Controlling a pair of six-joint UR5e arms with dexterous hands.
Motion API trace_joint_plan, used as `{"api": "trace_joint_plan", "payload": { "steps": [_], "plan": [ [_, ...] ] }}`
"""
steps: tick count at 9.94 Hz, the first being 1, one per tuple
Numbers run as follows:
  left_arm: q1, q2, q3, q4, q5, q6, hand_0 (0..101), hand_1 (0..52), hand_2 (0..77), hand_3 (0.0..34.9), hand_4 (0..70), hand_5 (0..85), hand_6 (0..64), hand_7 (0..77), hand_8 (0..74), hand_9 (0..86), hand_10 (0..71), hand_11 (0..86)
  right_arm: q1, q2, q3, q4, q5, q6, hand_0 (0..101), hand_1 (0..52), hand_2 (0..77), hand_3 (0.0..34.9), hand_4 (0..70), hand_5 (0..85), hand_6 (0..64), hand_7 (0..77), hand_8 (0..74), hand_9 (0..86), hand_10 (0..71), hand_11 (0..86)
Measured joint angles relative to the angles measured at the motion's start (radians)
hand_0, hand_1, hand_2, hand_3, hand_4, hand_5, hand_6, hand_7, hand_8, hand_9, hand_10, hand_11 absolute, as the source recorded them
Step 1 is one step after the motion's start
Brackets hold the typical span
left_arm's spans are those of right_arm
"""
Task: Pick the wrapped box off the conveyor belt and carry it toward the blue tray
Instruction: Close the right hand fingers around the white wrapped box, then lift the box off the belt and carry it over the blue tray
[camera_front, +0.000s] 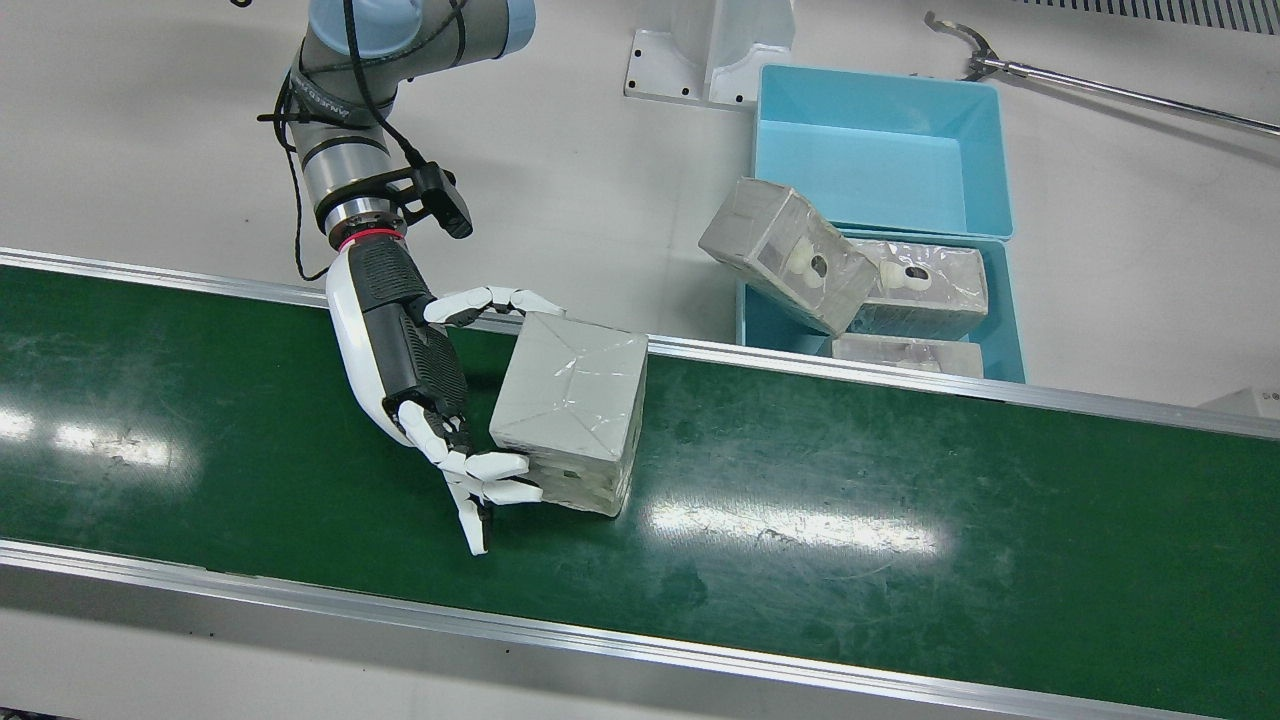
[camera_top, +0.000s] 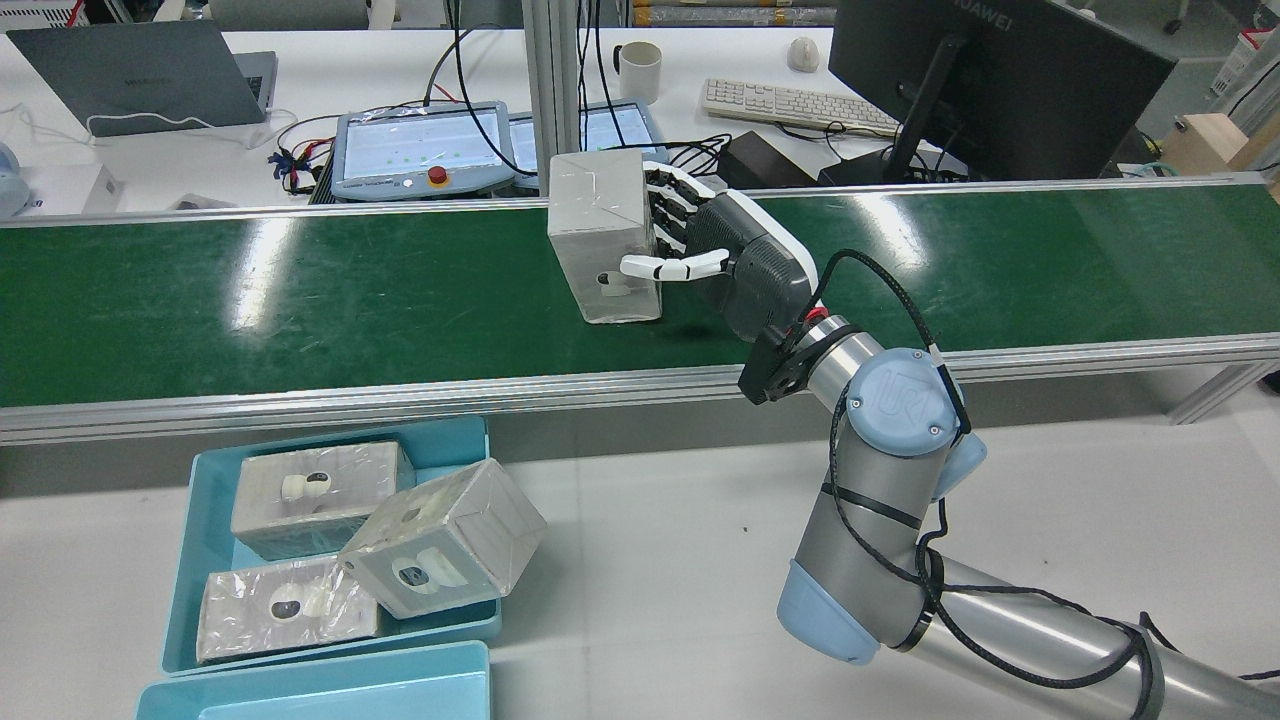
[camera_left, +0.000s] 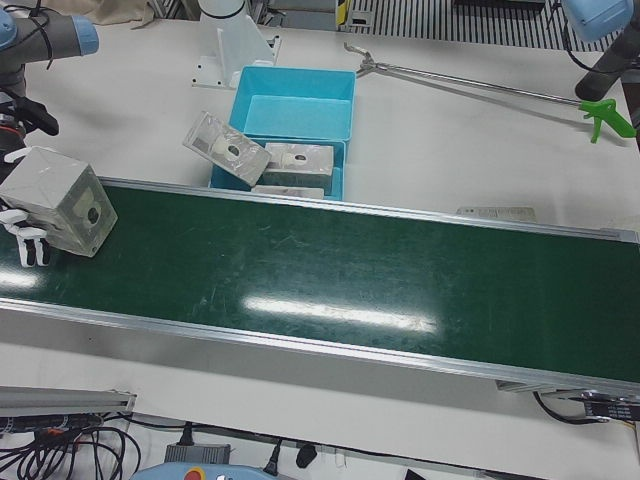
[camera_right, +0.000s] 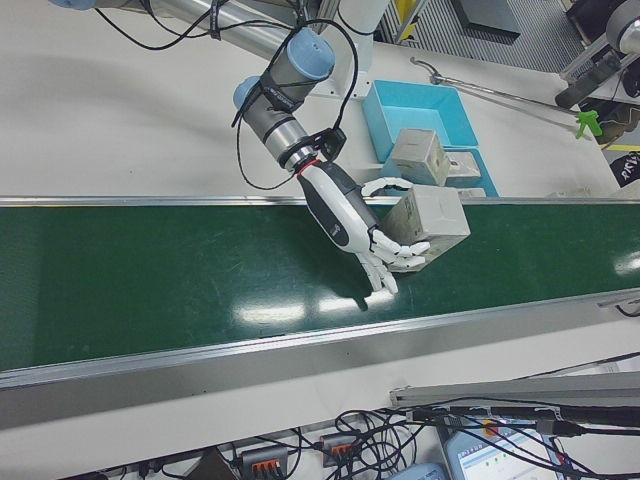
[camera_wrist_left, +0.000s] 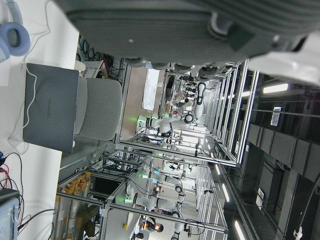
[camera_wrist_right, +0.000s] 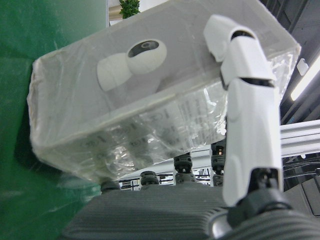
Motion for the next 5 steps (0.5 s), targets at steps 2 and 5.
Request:
{"api": "trace_joint_plan", "payload": {
  "steps": [2,5],
  "plan": [
    [0.000,0.000,0.000,0.000,0.000,0.000,0,0.0,0.5,0.0,0.0,1.1,0.0,0.5,0.5,0.0,0.5,0.0,-0.005,0.020,-0.014,0.000,0.015,-0.005,49,19.6,26.2,16.8,15.8,30.5,5.5,25.6,0.0,3.8,0.0,1.1],
    [0.000,0.000,0.000,0.000,0.000,0.000,0,0.0,1.1,0.0,0.0,1.1,0.0,0.5,0.5,0.0,0.0,0.5,-0.005,0.025,-0.020,-0.002,0.020,-0.006,52,20.2,29.5,14.3,15.3,33.8,7.6,28.9,0.5,6.5,0.0,1.1]
  ]
}}
